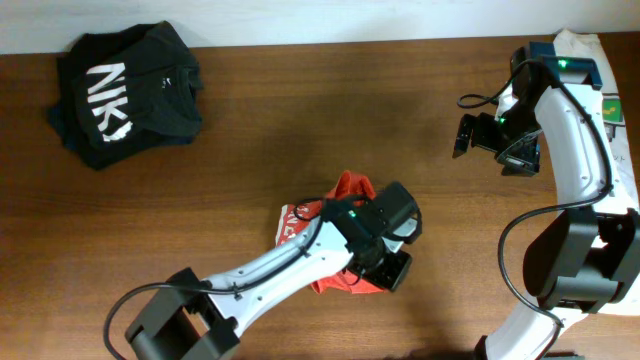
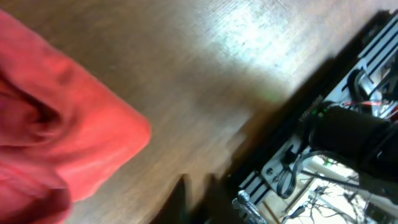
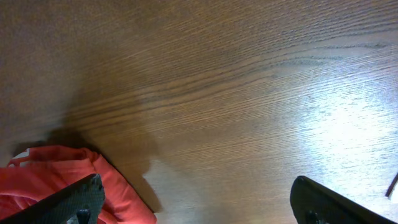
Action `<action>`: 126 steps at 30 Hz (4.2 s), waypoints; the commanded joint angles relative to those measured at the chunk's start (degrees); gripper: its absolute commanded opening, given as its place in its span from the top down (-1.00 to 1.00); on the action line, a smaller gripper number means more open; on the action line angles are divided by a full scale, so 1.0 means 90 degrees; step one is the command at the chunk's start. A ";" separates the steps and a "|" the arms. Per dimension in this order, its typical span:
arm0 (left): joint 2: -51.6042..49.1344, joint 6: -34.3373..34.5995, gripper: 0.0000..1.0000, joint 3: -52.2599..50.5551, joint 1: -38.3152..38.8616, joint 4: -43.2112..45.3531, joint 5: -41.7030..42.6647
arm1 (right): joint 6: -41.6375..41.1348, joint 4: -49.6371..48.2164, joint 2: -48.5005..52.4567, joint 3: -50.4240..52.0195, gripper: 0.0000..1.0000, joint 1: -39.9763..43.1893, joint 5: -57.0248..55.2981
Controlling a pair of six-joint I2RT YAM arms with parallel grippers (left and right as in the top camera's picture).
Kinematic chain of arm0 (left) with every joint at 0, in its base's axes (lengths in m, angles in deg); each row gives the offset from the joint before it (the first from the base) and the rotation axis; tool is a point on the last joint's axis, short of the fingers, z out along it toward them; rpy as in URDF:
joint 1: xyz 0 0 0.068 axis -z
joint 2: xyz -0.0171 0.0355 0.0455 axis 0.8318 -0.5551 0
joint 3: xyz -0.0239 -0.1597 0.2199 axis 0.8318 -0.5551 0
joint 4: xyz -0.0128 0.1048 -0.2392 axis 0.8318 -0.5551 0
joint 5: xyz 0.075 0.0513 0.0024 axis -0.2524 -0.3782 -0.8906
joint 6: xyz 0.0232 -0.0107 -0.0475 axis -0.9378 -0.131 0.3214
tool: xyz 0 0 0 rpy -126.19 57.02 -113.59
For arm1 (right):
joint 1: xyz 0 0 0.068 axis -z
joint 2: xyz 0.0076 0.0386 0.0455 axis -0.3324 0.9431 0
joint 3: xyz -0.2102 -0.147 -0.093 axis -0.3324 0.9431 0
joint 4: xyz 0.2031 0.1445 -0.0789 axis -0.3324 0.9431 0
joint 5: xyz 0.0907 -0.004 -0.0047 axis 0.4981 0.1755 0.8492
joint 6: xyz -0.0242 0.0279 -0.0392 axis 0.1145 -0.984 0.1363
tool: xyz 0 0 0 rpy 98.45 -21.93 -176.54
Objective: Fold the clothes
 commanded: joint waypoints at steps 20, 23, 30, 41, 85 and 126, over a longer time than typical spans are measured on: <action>-0.0270 0.0041 -0.55 0.0068 -0.1685 0.0668 -0.0889 | 0.0049 -0.0002 -0.0046 -0.0061 -0.97 -0.0041 0.0032; -0.0648 0.0034 -0.54 0.0068 -0.1647 0.1052 -0.0848 | 0.0049 -0.0002 -0.0046 -0.0061 -0.97 -0.0041 0.0032; -0.0692 0.0032 0.90 0.0442 -0.1253 0.1175 -0.0777 | 0.0049 -0.0002 -0.0046 -0.0061 -0.97 -0.0041 0.0032; -0.0704 0.0061 0.06 0.0580 -0.0270 0.0653 -0.0209 | 0.0049 -0.0002 -0.0046 -0.0061 -0.97 -0.0041 0.0032; -0.0631 0.0019 -0.15 0.1326 0.0729 -0.1938 -0.1974 | 0.0049 -0.0002 -0.0046 -0.0061 -0.97 -0.0041 0.0032; -0.0495 0.0005 -0.47 0.1066 0.1795 -0.1010 -0.1549 | 0.0049 -0.0002 -0.0046 -0.0061 -0.97 -0.0041 0.0032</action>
